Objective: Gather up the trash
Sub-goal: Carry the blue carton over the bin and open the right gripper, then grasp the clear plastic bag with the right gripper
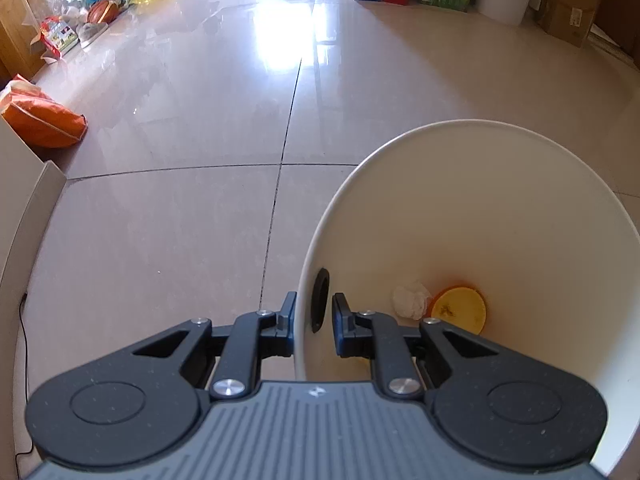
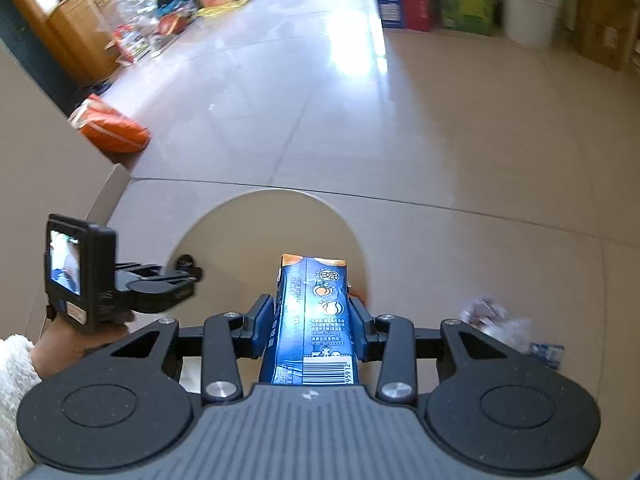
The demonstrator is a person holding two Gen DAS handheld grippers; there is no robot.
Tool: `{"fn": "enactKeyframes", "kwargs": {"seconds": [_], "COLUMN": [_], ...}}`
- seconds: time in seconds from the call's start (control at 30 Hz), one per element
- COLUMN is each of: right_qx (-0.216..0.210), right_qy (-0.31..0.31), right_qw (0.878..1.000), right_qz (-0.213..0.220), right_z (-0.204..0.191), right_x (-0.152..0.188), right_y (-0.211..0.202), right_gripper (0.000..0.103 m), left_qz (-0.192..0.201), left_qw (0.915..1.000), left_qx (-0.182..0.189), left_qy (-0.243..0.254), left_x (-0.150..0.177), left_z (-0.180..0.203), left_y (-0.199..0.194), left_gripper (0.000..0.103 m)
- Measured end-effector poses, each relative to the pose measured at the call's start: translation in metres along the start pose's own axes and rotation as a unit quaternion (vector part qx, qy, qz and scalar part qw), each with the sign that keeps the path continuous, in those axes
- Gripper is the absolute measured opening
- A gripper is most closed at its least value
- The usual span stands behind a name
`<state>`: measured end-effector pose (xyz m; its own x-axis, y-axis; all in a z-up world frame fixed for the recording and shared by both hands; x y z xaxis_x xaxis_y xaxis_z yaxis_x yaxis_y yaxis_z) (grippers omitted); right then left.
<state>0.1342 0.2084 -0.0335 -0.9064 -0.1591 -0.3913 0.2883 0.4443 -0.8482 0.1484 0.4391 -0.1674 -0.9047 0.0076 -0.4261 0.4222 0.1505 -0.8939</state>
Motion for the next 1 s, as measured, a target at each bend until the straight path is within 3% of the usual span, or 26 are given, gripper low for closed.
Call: {"fn": "enactKeyframes", "kwargs": {"seconds": [0.13,0.2,0.33,0.8,1.0], "right_qx": [-0.018,-0.013,-0.008,0.036,0.042], "right_qy": [-0.022,-0.035,-0.046,-0.012,0.018], "right_qw": [1.000,0.999,0.999,0.998,0.994], "right_qz": [-0.006,-0.001,0.001,0.059,0.097], "right_z": [-0.026,-0.031,-0.032,0.037,0.078], "right_x": [-0.003,-0.002,-0.001,0.006,0.019], "right_y": [0.017,0.021,0.020,0.001,-0.008], "right_gripper": [0.048,0.058,0.059,0.081,0.085], "left_qz": [0.000,0.000,0.001,-0.010,-0.018], "left_qw": [1.0000,1.0000,1.0000,0.9997,0.9996], "left_qx": [0.002,0.005,0.003,0.015,0.019], "left_qy": [-0.001,-0.002,0.001,-0.013,-0.013], "left_x": [-0.001,0.000,0.001,-0.001,-0.004], "left_z": [-0.002,-0.003,-0.004,-0.007,-0.010], "left_y": [0.001,0.002,0.003,0.004,0.005], "left_gripper": [0.015,0.015,0.015,0.015,0.015]}}
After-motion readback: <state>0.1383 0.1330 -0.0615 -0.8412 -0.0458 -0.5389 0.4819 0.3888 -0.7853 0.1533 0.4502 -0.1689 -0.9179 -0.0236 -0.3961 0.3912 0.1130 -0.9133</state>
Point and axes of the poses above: each gripper's, at about its wrist camera, not at the fingertips, and y roughly the way its jaws point, z to its right, x to its underside, the point moved 8 cm from there along y, roughly the way its jaws point, and after that the axes turned 12 degrees about y, right-handed, at the moved point
